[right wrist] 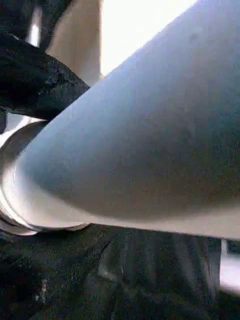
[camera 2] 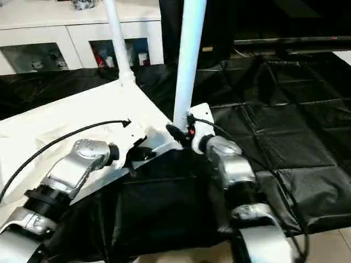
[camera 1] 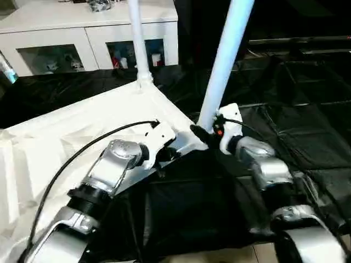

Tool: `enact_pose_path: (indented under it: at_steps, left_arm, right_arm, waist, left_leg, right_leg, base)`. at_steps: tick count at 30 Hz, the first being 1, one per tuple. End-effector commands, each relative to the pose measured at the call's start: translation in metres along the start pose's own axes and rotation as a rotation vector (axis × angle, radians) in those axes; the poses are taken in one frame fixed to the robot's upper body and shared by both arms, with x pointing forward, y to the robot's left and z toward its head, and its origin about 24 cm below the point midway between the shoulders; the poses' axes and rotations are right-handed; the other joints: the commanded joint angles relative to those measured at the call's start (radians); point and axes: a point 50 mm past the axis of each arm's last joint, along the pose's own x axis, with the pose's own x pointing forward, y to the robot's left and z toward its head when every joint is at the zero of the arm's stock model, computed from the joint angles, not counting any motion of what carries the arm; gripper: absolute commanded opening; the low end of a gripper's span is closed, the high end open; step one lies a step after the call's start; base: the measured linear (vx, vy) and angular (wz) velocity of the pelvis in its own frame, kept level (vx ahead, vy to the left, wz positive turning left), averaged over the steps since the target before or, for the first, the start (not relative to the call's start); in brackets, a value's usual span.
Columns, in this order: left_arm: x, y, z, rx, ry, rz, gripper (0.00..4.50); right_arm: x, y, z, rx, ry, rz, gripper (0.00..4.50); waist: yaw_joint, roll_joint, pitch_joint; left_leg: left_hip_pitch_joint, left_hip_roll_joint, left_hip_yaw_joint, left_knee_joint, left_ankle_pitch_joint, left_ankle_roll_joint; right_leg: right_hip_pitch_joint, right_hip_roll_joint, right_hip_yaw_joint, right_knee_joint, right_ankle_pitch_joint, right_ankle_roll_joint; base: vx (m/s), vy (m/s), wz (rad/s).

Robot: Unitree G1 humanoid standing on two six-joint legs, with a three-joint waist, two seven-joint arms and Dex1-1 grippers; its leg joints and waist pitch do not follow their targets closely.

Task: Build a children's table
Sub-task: Insert table leg to table base

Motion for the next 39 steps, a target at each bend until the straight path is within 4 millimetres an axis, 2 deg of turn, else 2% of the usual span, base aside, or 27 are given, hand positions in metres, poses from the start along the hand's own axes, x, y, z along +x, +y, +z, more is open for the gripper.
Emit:
enact_pose_path:
  at_steps: [1,3,5,8,13,18,26,31,35,36,37,38,39]
  left_arm:
    - [0.000,-0.011,0.024,0.116,-0.093,-0.108,0.00]
    - [-0.005,-0.015,0.022,0.154,-0.099,-0.178,0.00]
    - [-0.007,-0.016,0.021,0.161,-0.098,-0.201,0.00]
    - [-0.014,-0.017,0.019,0.190,-0.093,-0.280,0.00]
    - [-0.022,-0.017,0.016,0.200,-0.085,-0.372,0.00]
    - [-0.023,-0.016,0.016,0.200,-0.080,-0.395,0.00]
    - [-0.022,-0.017,0.015,0.200,-0.081,-0.415,0.00]
    - [-0.018,-0.014,0.016,0.187,-0.085,-0.358,0.00]
    - [-0.010,-0.008,0.021,0.135,-0.106,-0.251,0.00]
    - [-0.010,-0.008,0.021,0.135,-0.106,-0.251,0.00]
    - [-0.003,-0.006,0.025,0.105,-0.119,-0.196,0.00]
    - [-0.001,-0.006,0.027,0.097,-0.123,-0.181,0.00]
    - [0.006,-0.006,0.032,0.065,-0.135,-0.144,0.00]
  right_arm:
    - [0.000,0.010,-0.012,0.005,0.082,0.097,2.61]
    - [-0.011,0.008,-0.015,-0.021,0.132,0.174,2.61]
    - [-0.015,0.008,-0.016,-0.024,0.147,0.199,2.61]
    - [-0.030,0.006,-0.020,0.006,0.211,0.303,2.61]
    - [-0.046,0.006,-0.029,0.065,0.302,0.423,2.61]
    - [-0.049,0.006,-0.034,0.074,0.344,0.447,2.60]
    - [-0.051,0.009,-0.040,0.071,0.389,0.467,2.60]
    - [-0.046,0.008,-0.048,0.038,0.378,0.362,2.60]
    - [-0.037,0.003,-0.056,0.077,0.353,0.174,2.59]
    - [-0.037,0.003,-0.056,0.077,0.353,0.174,2.59]
    - [-0.032,0.001,-0.064,0.129,0.354,0.058,2.59]
    - [-0.031,0.000,-0.066,0.144,0.356,0.026,2.59]
    - [-0.025,-0.001,-0.074,0.202,0.364,-0.072,2.59]
  waist:
    - [0.000,-0.004,-0.077]
    - [0.009,-0.004,-0.076]
    - [0.009,-0.006,-0.074]
    - [0.012,-0.008,-0.071]
    - [0.023,-0.008,-0.072]
    - [0.026,-0.007,-0.074]
    - [0.028,-0.009,-0.076]
    - [0.026,-0.009,-0.074]
    - [0.014,-0.011,-0.063]
    - [0.008,-0.011,-0.058]
    - [0.004,-0.012,-0.055]
    - [-0.001,-0.011,-0.050]
    - [-0.012,-0.008,-0.049]
  left_leg:
    - [0.014,0.048,-0.006,-0.053,-0.046,0.149]
    - [0.016,0.050,-0.006,-0.054,-0.059,0.143]
    - [0.015,0.050,-0.004,-0.055,-0.069,0.140]
    - [0.019,0.052,-0.002,-0.060,-0.116,0.116]
    - [0.020,0.053,0.005,-0.060,-0.131,0.093]
    - [0.019,0.054,0.004,-0.059,-0.118,0.082]
    - [0.018,0.053,0.004,-0.057,-0.105,0.085]
    - [0.017,0.052,0.004,-0.059,-0.111,0.078]
    - [0.026,0.050,0.002,-0.070,-0.228,0.029]
    - [0.030,0.050,0.002,-0.074,-0.271,0.013]
    - [0.033,0.049,0.000,-0.074,-0.298,0.005]
    - [0.037,0.047,0.000,-0.076,-0.331,-0.004]
    - [0.049,0.045,-0.008,-0.076,-0.400,-0.031]
  right_leg:
    - [0.070,-0.057,0.050,-0.052,0.046,-0.282]
    - [0.068,-0.057,0.050,-0.053,0.024,-0.278]
    - [0.067,-0.056,0.051,-0.053,0.014,-0.277]
    - [0.064,-0.055,0.051,-0.059,-0.044,-0.270]
    - [0.062,-0.057,0.052,-0.061,-0.079,-0.255]
    - [0.062,-0.058,0.053,-0.058,-0.058,-0.256]
    - [0.063,-0.058,0.051,-0.057,-0.052,-0.255]
    - [0.062,-0.058,0.052,-0.059,-0.065,-0.251]
    - [0.059,-0.059,0.050,-0.081,-0.236,-0.216]
    - [0.055,-0.059,0.050,-0.089,-0.307,-0.198]
    - [0.054,-0.060,0.049,-0.094,-0.349,-0.188]
    - [0.050,-0.060,0.048,-0.100,-0.402,-0.176]
    - [0.047,-0.064,0.042,-0.111,-0.522,-0.135]
  base:
    - [0.000,0.000,0.00]
    - [0.000,0.000,0.00]
    - [0.000,0.000,0.00]
    - [0.000,0.000,0.00]
    - [0.000,0.000,0.00]
    - [0.000,0.000,0.00]
    - [0.000,0.000,0.00]
    - [0.000,0.000,0.00]
    - [0.000,0.000,0.00]
    - [0.000,0.000,0.00]
    - [0.000,0.000,0.00]
    - [0.000,0.000,0.00]
    - [0.000,0.000,0.00]
